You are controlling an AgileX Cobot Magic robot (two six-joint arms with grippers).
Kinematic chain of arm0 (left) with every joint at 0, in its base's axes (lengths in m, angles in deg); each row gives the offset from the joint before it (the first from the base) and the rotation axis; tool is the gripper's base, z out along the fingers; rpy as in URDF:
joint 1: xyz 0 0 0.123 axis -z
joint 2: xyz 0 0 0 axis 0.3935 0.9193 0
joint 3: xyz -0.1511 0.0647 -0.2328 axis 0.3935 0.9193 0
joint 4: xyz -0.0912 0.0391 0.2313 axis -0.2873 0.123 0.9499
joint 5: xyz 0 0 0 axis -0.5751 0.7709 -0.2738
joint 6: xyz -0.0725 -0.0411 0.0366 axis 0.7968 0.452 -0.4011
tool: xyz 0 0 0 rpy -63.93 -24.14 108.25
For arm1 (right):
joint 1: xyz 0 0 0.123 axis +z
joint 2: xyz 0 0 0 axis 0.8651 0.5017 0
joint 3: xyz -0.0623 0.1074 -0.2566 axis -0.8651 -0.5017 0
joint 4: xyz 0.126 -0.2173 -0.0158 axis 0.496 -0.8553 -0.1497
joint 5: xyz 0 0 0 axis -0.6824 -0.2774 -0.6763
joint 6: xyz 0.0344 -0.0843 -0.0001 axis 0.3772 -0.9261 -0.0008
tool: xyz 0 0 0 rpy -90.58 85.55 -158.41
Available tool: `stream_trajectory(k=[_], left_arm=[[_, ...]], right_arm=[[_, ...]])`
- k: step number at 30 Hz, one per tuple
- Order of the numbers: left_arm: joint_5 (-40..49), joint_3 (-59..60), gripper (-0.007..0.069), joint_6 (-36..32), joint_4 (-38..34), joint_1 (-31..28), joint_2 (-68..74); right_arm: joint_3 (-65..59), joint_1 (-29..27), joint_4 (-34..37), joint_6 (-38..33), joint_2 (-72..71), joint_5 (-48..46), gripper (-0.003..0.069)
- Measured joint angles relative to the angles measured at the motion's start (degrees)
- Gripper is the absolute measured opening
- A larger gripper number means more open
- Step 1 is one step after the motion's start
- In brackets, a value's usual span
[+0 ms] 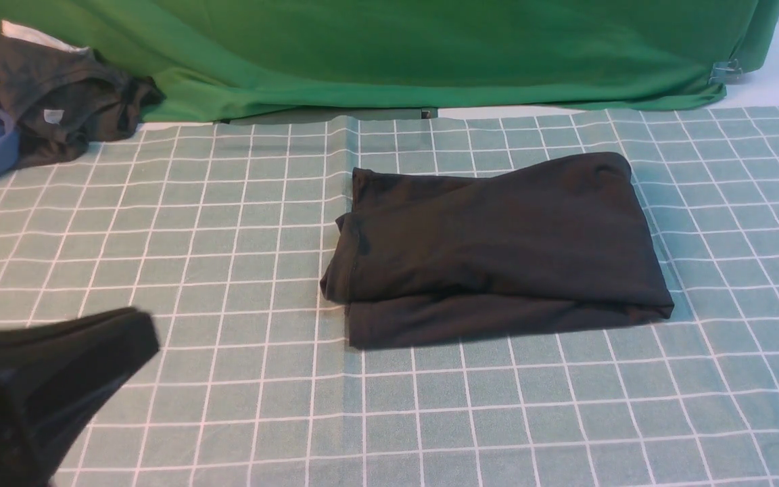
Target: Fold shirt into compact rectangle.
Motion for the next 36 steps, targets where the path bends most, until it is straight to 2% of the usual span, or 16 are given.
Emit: stream_trajectory(k=[8,22,26,29,30,31,32,33,36], left_arm=[[-5.13,3.28,0.0010,-0.17,2.73,0.00,-7.75],[-5.31,3.60,0.0011,-0.18,2.95,0.00,-7.88],[-8.24,4.24,0.0013,-3.25,4.83,0.00,-7.88],[-12.12,6.10,0.0013,-7.12,3.54,-1.24,-8.46],[-13.66,7.25,0.0013,-9.43,1.81,-2.69,-8.92],[-16.22,9.18,0.0013,-15.01,-1.62,-5.67,-9.75],[-16.63,9.79,0.0013,-15.91,-2.49,-6.69,-10.24],[-17.33,12.47,0.0013,-18.98,-5.28,-11.12,-11.70],[-17.39,17.26,0.0013,-20.76,-6.84,-19.03,-15.47]], right_arm=[[0.00,0.00,0.02,0.07,-0.23,-0.03,0.0154],[0.00,0.00,0.06,0.07,-0.23,-0.03,0.0205],[0.00,0.00,0.06,0.07,-0.23,-0.03,0.0216],[0.00,0.00,0.06,0.07,-0.23,-0.03,0.0222],[0.00,0.00,0.06,0.07,-0.23,-0.03,0.0223],[0.00,0.00,0.06,0.07,-0.23,-0.03,0.0226],[0.00,0.00,0.06,0.07,-0.23,-0.03,0.0226],[0.00,0.00,0.06,0.07,-0.23,-0.08,0.0230],[0.00,0.00,0.06,0.07,-0.23,-0.08,0.0234]])
